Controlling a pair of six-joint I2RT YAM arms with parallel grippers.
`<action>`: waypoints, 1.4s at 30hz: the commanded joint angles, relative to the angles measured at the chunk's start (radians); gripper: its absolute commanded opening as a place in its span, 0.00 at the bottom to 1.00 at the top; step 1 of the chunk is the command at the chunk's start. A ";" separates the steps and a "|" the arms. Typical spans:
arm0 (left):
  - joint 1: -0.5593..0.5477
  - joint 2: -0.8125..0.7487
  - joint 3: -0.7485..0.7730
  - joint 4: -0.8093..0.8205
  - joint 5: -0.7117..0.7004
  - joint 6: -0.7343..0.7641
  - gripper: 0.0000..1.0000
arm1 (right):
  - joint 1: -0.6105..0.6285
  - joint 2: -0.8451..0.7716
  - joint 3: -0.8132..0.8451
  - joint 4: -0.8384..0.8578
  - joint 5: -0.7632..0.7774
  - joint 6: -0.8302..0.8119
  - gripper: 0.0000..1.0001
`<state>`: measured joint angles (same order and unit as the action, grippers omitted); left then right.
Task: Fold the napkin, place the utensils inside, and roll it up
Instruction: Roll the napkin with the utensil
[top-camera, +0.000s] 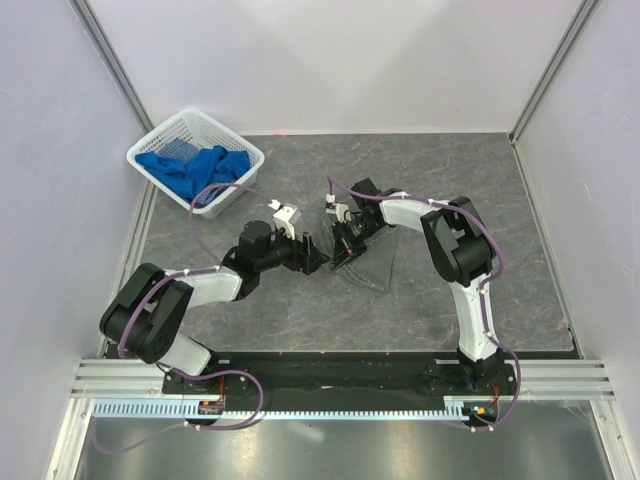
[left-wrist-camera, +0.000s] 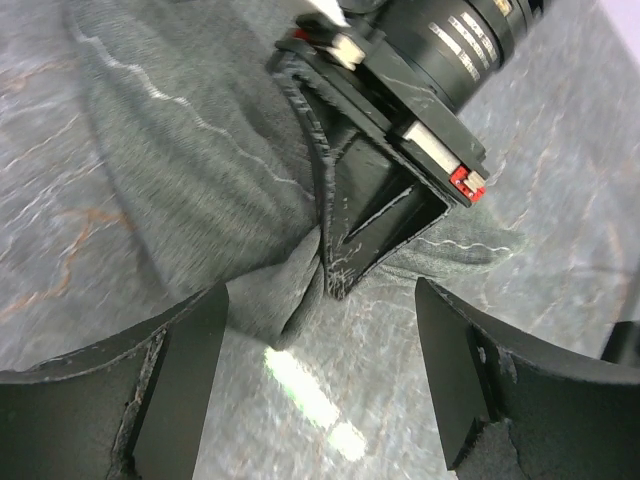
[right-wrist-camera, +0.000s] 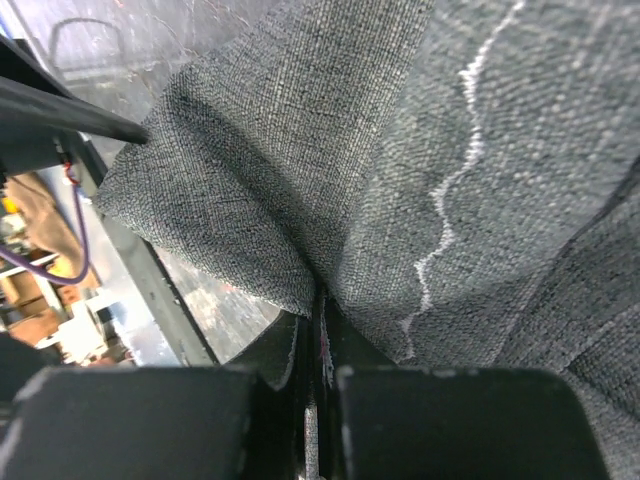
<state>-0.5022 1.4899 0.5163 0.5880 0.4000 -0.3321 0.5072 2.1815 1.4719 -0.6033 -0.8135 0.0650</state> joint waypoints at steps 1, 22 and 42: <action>-0.047 0.046 0.044 0.091 -0.098 0.139 0.83 | -0.002 0.041 0.018 -0.030 -0.029 -0.007 0.00; -0.065 0.178 0.087 0.027 -0.128 0.197 0.55 | -0.052 0.064 0.019 -0.024 -0.082 0.007 0.00; -0.062 0.210 0.137 -0.135 -0.196 0.193 0.02 | -0.061 -0.179 -0.053 0.094 0.078 0.078 0.31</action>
<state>-0.5690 1.6760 0.6250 0.5385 0.2508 -0.1699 0.4583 2.1624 1.4540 -0.5777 -0.8463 0.1539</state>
